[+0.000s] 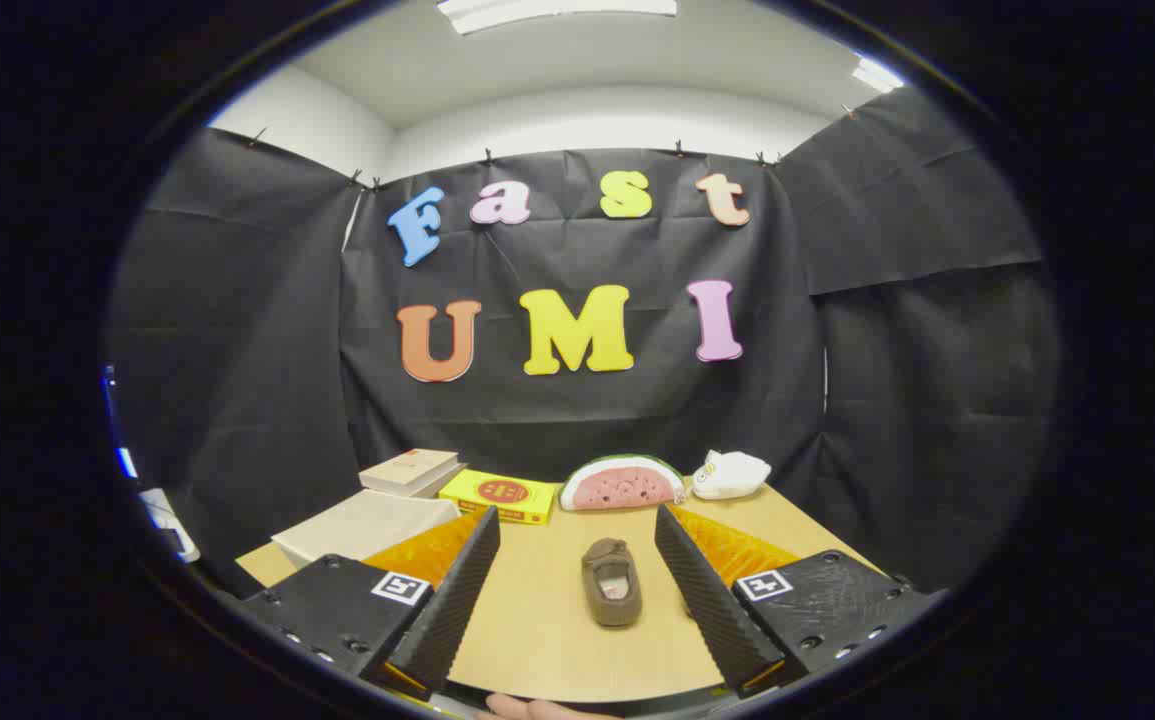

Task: Open the storage box then place both shoes into the box .Put the left shoe in first, then the right shoe, with the right side of both shoes facing outward in a uniform manner.

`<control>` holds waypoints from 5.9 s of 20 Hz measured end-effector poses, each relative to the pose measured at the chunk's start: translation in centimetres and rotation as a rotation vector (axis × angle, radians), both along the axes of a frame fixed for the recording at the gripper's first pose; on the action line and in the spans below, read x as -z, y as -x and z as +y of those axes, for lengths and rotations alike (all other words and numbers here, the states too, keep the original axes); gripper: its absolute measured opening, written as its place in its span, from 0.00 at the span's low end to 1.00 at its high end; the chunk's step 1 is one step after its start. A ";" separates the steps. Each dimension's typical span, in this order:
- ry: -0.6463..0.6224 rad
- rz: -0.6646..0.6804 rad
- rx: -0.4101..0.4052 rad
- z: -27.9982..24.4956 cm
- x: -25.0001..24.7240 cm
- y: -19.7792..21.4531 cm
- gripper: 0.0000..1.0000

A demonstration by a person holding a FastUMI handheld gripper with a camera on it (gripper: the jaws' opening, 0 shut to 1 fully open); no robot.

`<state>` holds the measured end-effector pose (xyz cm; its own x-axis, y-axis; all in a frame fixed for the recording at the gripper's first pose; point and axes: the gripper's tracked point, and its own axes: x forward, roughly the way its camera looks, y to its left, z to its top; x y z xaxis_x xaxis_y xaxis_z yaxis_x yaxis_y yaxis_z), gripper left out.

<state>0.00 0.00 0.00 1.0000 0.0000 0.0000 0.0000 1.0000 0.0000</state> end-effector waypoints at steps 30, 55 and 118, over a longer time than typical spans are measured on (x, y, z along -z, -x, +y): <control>-0.108 0.203 -0.171 4.2 5.7 -14.3 0.95; -0.755 0.676 -0.882 20.7 18.0 -23.1 0.95; -0.444 0.632 -0.978 45.9 -4.7 -20.4 0.74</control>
